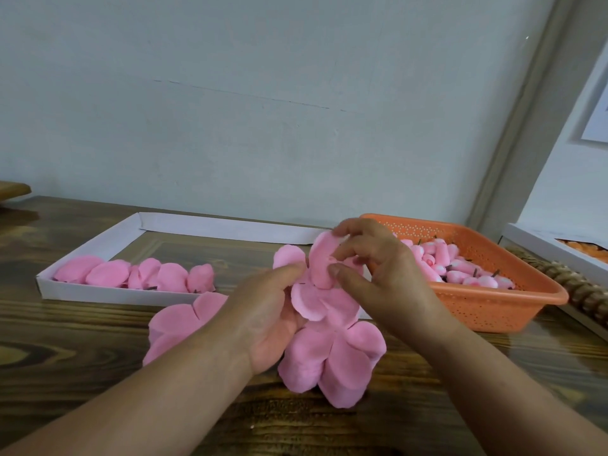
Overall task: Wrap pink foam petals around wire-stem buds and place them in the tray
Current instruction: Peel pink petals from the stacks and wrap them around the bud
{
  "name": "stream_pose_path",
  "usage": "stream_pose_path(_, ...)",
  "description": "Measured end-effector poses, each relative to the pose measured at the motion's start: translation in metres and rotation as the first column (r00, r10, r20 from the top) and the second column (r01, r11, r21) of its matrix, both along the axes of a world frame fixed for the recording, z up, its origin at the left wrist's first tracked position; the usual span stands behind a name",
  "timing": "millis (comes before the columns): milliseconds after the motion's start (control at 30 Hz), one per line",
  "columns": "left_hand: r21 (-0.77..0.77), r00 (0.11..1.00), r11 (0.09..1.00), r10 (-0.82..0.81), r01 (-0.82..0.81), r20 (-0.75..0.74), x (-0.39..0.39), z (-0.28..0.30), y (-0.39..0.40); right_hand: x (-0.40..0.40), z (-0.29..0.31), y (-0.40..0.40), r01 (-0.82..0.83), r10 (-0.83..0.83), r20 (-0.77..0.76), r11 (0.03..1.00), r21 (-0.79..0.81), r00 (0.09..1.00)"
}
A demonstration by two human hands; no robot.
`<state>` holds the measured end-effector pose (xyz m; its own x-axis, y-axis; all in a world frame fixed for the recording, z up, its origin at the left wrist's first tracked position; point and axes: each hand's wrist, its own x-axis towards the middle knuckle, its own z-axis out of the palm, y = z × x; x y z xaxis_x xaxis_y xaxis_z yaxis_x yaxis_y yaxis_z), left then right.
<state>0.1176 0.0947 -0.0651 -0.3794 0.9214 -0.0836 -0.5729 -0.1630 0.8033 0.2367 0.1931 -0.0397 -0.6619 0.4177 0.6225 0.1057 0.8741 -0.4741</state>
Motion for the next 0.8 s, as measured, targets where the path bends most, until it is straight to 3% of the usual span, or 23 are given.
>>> stream_pose_path(133,-0.023,0.997,1.000,0.001,-0.003,-0.074,0.002,0.001,-0.001,0.003,0.005,-0.001,-0.035,0.035,-0.001,0.985,-0.167,0.999)
stream_pose_path(333,-0.071,0.976,0.995,0.054,-0.071,-0.211,0.007,0.000,-0.002,0.003,0.003,-0.003,-0.068,0.047,-0.110,0.977,-0.200,0.993)
stream_pose_path(467,-0.096,0.974,0.992,0.061,-0.084,-0.218,0.007,0.000,-0.002,0.003,0.003,-0.003,-0.100,0.076,-0.107,0.965,-0.241,0.991)
stream_pose_path(600,-0.098,0.975,0.995,-0.008,-0.014,-0.222,0.007,0.004,-0.005,0.007,0.004,0.006,-0.103,0.117,0.035,0.955,-0.277,0.993)
stream_pose_path(800,-0.124,0.983,0.991,0.027,-0.050,-0.182,0.006,0.002,-0.003,0.007,-0.001,0.005,-0.162,0.143,-0.076,0.912,-0.377,0.987)
